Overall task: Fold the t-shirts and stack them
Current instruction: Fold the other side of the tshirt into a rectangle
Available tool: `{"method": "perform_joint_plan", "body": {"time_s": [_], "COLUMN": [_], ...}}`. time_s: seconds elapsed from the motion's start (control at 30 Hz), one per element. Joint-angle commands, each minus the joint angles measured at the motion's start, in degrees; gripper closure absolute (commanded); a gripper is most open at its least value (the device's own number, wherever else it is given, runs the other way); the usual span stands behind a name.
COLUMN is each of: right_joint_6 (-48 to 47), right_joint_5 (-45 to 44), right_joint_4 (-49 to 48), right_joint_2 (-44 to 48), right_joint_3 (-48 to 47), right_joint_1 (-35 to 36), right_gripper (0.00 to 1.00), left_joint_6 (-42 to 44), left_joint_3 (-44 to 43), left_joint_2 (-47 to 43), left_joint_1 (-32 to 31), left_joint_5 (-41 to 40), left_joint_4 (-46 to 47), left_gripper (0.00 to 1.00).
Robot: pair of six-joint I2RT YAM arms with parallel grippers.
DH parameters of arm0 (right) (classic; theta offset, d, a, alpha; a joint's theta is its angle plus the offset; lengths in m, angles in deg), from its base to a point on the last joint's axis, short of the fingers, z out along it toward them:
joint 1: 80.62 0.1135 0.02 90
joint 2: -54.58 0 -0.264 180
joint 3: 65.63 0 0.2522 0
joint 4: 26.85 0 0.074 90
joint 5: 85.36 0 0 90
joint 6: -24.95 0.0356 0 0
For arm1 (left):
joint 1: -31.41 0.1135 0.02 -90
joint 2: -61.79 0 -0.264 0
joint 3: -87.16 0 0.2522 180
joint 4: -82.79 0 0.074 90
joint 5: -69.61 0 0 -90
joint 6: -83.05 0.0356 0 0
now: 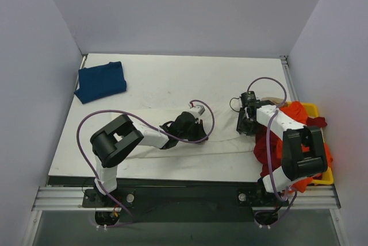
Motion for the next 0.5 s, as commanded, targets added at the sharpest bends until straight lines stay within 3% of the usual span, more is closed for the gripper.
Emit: {"method": "perform_joint_plan", "body": {"time_s": [0.0, 0.47], "right_joint_6": [0.67, 0.41], "right_joint_5": [-1.90, -1.72], "right_joint_4": [2.48, 2.57], "right_joint_2": [-0.85, -2.78], "right_joint_3": [-0.82, -1.70], "right_joint_1": [0.00, -1.05], "right_gripper": [0.67, 0.68], "left_joint_6": [-0.03, 0.23], "left_joint_3": [0.53, 0.79], "left_joint_2": [-2.46, -2.99], "left_joint_1": [0.41, 0.41], "left_joint_5": [0.55, 0.38], "left_joint_4": [1.40, 1.31], "left_gripper": [1.00, 1.00]}}
